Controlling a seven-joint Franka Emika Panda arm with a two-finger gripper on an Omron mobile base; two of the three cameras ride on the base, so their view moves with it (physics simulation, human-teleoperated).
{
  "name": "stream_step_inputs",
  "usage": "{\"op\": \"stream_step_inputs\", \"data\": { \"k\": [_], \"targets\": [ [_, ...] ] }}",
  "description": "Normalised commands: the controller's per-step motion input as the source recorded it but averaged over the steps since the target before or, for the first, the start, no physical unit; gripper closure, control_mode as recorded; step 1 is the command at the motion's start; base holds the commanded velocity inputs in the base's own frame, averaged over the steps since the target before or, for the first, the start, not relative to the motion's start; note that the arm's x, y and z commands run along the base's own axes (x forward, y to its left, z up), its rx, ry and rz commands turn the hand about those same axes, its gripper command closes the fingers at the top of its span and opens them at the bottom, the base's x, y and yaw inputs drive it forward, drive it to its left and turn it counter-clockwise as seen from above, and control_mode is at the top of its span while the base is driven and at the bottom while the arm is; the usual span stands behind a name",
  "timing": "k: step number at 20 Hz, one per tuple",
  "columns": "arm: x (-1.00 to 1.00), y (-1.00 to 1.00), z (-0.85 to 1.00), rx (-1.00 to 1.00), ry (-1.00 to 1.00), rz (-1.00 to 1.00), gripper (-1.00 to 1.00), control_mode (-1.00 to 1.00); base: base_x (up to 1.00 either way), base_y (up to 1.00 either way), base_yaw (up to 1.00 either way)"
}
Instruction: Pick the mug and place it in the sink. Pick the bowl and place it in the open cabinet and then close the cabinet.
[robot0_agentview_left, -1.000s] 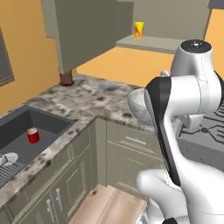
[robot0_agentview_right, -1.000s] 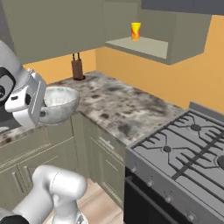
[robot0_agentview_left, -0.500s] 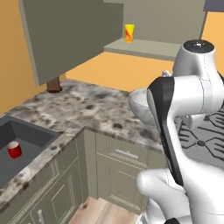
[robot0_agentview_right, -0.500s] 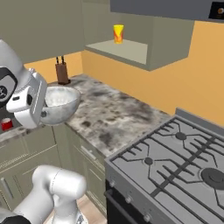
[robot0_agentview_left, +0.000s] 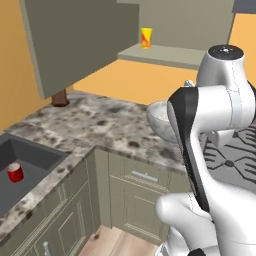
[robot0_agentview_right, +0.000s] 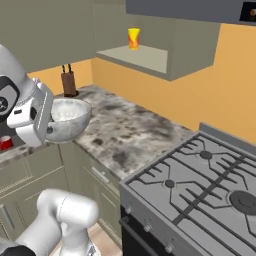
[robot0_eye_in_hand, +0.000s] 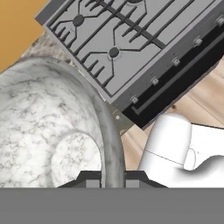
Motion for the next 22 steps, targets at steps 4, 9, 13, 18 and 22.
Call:
{"op": "stream_step_inputs", "data": {
  "k": [4,9,13,18,22],
  "targets": [
    [0.0,0.0,0.0,0.0,0.0,0.0,1.0,1.0,0.52,0.32,-0.04],
    [0.0,0.0,0.0,0.0,0.0,0.0,1.0,1.0,0.0,0.0,-0.03],
    [0.0,0.0,0.0,0.0,0.0,0.0,1.0,1.0,-0.31,0.04,-0.04],
    [0.0,0.0,0.0,0.0,0.0,0.0,1.0,1.0,0.14,0.25,-0.12],
    [0.0,0.0,0.0,0.0,0.0,0.0,1.0,1.0,0.43,0.92,-0.11]
  ]
}}
